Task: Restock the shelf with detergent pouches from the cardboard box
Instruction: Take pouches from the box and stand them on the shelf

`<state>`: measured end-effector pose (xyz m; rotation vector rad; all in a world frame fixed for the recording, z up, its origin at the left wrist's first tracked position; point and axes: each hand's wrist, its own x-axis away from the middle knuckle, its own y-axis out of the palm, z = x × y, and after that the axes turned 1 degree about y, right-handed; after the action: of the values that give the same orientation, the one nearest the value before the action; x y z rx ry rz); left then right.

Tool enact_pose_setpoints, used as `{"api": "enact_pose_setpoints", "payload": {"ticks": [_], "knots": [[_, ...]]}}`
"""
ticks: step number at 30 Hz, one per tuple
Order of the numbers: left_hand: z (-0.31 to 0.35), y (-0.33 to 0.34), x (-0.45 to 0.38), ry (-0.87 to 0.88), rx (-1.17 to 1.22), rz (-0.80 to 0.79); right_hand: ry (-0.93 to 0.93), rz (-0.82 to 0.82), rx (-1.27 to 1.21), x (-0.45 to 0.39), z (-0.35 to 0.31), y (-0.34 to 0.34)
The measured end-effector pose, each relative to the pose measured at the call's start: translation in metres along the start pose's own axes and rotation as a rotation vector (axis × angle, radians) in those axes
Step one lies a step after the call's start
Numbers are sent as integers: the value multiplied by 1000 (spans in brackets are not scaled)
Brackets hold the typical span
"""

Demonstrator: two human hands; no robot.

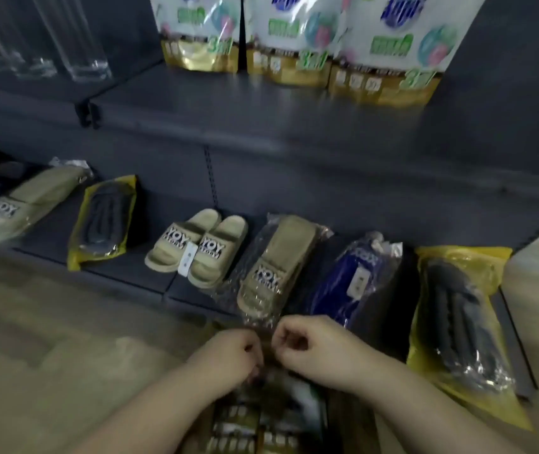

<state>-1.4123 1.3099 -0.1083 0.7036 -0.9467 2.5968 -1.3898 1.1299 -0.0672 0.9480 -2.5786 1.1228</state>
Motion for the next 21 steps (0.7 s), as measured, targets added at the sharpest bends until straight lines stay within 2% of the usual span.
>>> {"api": "enact_pose_setpoints", "payload": {"ticks": [3,7,11,16,21], "knots": [[-36,31,-6,-183,-395,-238,171,-179,168,-11,29,48],[-62,65,-28,-310,-390,-355,394,-331,267,-26,69,104],[-72,86,-54,-379,-424,-543,580,-441,333,-34,108,141],[-93,107,-91,-574,-61,-601,632,-466,212,-43,132,148],[-116,118,-116,-754,278,-454,649,-433,131,-48,136,140]]}}
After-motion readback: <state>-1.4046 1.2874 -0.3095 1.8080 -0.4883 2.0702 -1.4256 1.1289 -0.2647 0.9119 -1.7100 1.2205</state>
